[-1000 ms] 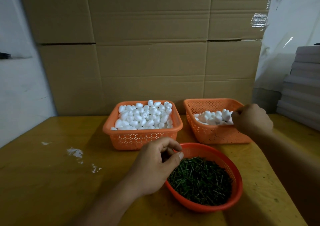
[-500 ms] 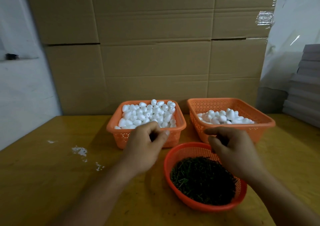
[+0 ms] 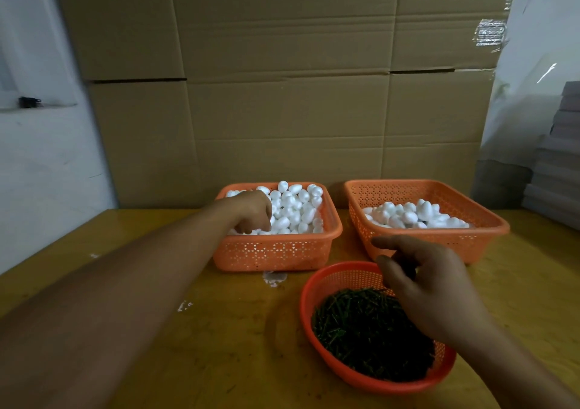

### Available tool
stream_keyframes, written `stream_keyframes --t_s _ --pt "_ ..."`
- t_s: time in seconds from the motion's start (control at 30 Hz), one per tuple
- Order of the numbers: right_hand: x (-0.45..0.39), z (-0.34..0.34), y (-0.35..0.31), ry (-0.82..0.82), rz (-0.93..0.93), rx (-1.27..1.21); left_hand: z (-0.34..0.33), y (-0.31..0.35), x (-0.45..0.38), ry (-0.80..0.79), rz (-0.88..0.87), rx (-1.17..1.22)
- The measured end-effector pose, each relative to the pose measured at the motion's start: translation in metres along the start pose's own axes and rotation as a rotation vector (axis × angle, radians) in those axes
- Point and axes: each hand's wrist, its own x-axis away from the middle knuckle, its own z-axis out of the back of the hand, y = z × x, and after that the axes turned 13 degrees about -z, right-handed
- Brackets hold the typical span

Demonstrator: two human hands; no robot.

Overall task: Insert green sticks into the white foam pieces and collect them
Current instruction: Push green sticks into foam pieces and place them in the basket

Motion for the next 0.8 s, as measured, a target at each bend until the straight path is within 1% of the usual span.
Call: stream_keyframes --t_s 0.1,0.2,0.3,0.43,0.5,0.7,0.8 --pt "-0.002 -0.001 0.003 0.004 -0.013 0.0 -0.006 0.006 -0.004 -0.104 0.04 -0.121" --pt "-0.003 -0.003 0.005 0.019 -0.011 0.003 -0.012 0.008 -0.009 -0.15 0.055 -0.16" --pt "-0.003 -0.004 0.005 0.02 -0.007 0.0 -0.013 0.009 -0.013 -0.155 0.036 -0.151" --pt "-0.002 -0.005 0.006 0.014 -0.008 -0.007 -0.018 0.008 -0.016 -0.112 0.025 -0.173" --pt "-0.002 -0.005 0.006 0.015 0.0 -0.013 -0.021 0.005 -0.019 -0.118 0.018 -0.216" --pt "-0.002 -0.007 0.008 -0.005 -0.007 -0.008 -0.025 0.004 -0.027 -0.131 0.057 -0.333" --pt "-0.001 -0.007 0.007 -0.014 -0.007 -0.007 -0.027 0.003 -0.031 -0.121 0.093 -0.347"
